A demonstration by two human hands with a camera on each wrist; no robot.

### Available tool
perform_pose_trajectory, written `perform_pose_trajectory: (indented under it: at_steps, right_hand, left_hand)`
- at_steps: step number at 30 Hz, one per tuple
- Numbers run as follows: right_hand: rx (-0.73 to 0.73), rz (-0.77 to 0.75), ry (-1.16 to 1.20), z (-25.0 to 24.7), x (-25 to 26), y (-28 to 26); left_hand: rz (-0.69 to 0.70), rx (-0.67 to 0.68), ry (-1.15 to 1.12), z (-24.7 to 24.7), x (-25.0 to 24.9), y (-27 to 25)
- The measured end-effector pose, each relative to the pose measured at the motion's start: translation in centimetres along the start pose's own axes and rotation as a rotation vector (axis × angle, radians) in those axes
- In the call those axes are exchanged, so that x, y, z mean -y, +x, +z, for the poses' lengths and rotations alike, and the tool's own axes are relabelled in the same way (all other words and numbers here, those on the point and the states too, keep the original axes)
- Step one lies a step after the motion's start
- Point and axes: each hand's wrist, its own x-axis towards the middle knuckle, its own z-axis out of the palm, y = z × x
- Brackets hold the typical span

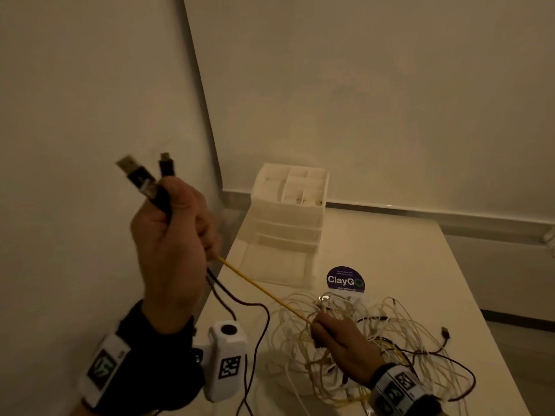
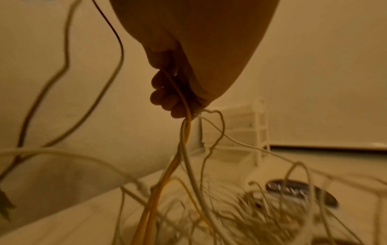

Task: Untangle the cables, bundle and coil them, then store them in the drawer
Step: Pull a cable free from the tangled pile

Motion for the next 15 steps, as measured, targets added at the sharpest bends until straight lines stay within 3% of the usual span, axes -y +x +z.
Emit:
perform_pose_trajectory:
  at_steps: [3, 7, 9, 12, 15]
  right_hand:
    - [-0.084, 0.058, -0.026, -0.3, -1.6, 1.5]
    - [-0.310, 0.045, 0.078, -3.8, 0.5, 4.9]
    - [-0.240, -0.031, 0.051, -5.9, 3.3, 6.0]
    - [-0.068, -0.129, -0.045, -7.4, 7.3, 6.0]
    - [-0.024, -0.134, 0.128, -8.2, 9.5, 5.0]
  left_hand:
    - [0.005, 0.090, 0.127, -1.0, -0.3, -0.5]
    - [-0.079, 0.493, 0.549, -0.2, 2.3, -2.6]
    - [-0.109, 0.602, 0.623, 0.8, 4.1, -3.4]
    - [-0.102, 0.596, 0.663, 2.5, 6.0, -3.5]
    - [-0.092, 0.595, 0.742, 4.0, 7.4, -3.0]
